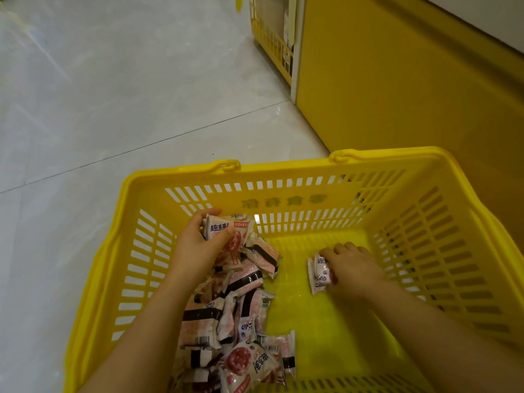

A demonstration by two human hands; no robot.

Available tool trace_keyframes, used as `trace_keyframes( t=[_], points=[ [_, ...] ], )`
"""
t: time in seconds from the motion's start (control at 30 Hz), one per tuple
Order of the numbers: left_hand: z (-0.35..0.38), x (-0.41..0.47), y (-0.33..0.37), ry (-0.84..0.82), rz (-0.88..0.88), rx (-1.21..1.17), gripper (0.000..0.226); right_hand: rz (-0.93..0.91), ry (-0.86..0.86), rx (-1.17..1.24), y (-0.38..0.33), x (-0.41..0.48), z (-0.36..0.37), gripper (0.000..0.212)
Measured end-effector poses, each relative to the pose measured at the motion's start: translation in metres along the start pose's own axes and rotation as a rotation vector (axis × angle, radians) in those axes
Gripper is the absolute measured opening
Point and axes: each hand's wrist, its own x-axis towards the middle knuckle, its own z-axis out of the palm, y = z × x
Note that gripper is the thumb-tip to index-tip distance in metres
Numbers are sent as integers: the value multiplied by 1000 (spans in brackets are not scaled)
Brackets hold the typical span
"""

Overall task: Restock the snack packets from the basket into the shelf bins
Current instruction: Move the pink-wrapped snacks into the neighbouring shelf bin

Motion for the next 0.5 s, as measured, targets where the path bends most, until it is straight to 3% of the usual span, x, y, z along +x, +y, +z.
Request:
trace_keyframes(
  t=[0.1,0.2,0.3,0.37,0.43,0.5],
  points=[
    [0,-1,1,20,11,2,28,199,122,110,13,-3,5,77],
    [0,-3,3,28,37,-6,29,248,191,94,17,-5,2,78],
    [-2,-5,8,48,56,-32,29,149,321,27,-2,-10,-12,76],
    [-4,-7,13,55,90,-23,30,-20,341,136,-26,-7,-21,65],
    [-6,-9,21,59,138,0,31,-154,221,407,-58,-1,-25,61],
    [-10,-10,29,70,186,28,32,-170,84,579,-87,8,-25,69]
  ],
)
